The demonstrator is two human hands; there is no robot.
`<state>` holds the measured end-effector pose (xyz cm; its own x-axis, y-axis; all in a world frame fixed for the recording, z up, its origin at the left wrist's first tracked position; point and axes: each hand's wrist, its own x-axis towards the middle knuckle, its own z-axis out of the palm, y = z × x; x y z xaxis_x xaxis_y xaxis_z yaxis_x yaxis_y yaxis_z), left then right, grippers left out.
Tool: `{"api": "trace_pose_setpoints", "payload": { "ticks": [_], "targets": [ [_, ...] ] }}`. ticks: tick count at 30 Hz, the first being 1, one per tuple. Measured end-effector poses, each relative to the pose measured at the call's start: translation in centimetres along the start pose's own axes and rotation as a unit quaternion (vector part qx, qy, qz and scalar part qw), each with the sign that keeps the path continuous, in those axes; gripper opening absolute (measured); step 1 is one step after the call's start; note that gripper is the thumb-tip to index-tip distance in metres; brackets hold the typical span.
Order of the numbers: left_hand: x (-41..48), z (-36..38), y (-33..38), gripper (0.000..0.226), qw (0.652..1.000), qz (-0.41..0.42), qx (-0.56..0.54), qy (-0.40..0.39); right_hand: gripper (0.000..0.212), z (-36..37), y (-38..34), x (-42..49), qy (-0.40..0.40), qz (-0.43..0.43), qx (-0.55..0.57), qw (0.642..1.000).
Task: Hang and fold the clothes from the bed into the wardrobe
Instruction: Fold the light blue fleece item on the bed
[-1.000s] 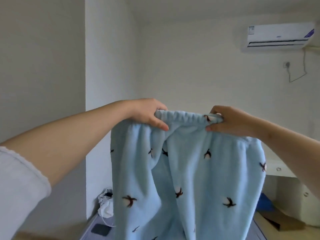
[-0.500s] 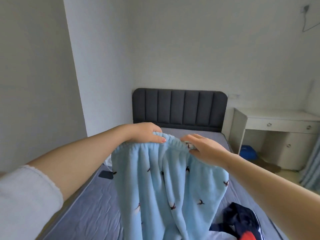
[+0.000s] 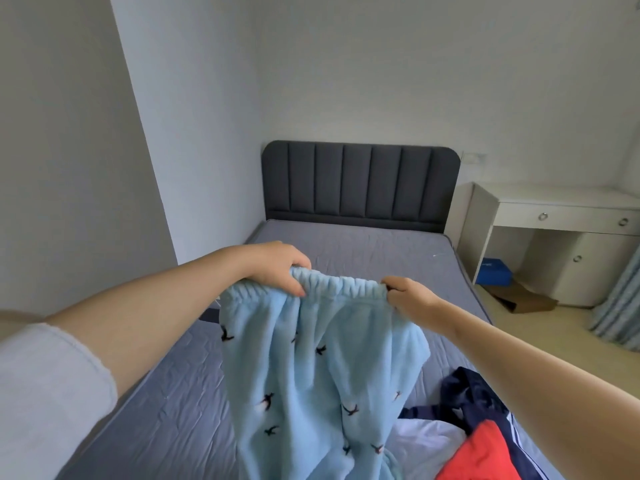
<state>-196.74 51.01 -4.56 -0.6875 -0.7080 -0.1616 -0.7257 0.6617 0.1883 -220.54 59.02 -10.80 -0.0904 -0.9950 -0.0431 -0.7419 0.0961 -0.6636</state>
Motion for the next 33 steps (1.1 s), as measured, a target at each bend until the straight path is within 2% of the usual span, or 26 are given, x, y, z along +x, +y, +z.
{"api": "trace_pose_setpoints", "payload": {
  "ticks": [3, 6, 7, 9, 11, 15, 17, 20, 22, 24, 28, 30, 33],
  "targets": [
    [0.5, 0.1, -0.1, 0.016, 0.999, -0.018, -0.021, 0.042, 0.013, 0.3, 0.3, -0.1, -0.002, -0.034, 0.014, 0.999],
    [0.9, -0.1, -0.2, 0.016, 0.996, -0.029, -0.051, 0.067, 0.038, -0.2, 0.4, -0.1, -0.036, -0.050, -0.067, 0.996],
    [0.9, -0.2, -0.1, 0.014, 0.995, -0.025, -0.059, 0.079, 0.039, -0.4, 0.4, 0.1, -0.042, -0.048, -0.106, 0.992],
    [1.0, 0.1, 0.0, 0.007, 0.991, -0.014, -0.083, 0.099, 0.033, -0.6, 0.1, 0.4, -0.042, -0.045, -0.159, 0.985],
    [1.0, 0.7, 0.0, 0.015, 0.988, -0.003, -0.118, 0.103, 0.028, -0.7, -0.1, 0.6, -0.042, -0.049, -0.187, 0.980],
    [0.8, 1.6, -0.4, 0.025, 0.995, 0.016, -0.063, 0.070, 0.013, -0.4, 0.6, 0.5, -0.037, -0.066, -0.198, 0.977],
    [0.6, 1.7, -0.6, 0.030, 0.998, 0.014, -0.034, 0.046, 0.016, -0.1, 1.2, 0.4, -0.019, -0.074, -0.194, 0.978],
    [0.6, 1.7, -0.9, 0.023, 0.998, 0.015, -0.053, 0.042, 0.020, 0.2, 1.5, 0.3, 0.011, -0.092, -0.168, 0.981],
    [0.6, 1.6, -0.9, 0.022, 0.996, 0.007, -0.068, 0.049, 0.028, 0.2, 1.2, 0.4, -0.027, -0.092, -0.147, 0.984],
    [0.7, 1.6, -1.0, 0.025, 0.997, 0.007, -0.064, 0.050, 0.023, 0.4, 0.9, 0.4, -0.097, -0.074, -0.158, 0.980],
    [0.7, 1.8, -1.2, 0.020, 0.999, 0.012, -0.052, 0.010, 0.033, 1.2, 1.0, 0.2, -0.206, -0.032, -0.202, 0.957],
    [0.6, 2.0, -1.3, 0.019, 0.997, 0.034, -0.058, -0.030, 0.035, 1.5, 1.2, 0.1, -0.199, -0.025, -0.240, 0.950],
    [0.4, 1.8, -1.2, 0.020, 0.997, 0.039, -0.028, -0.066, 0.033, 1.7, 1.1, 0.2, -0.137, -0.009, -0.270, 0.953]
  ]
}}
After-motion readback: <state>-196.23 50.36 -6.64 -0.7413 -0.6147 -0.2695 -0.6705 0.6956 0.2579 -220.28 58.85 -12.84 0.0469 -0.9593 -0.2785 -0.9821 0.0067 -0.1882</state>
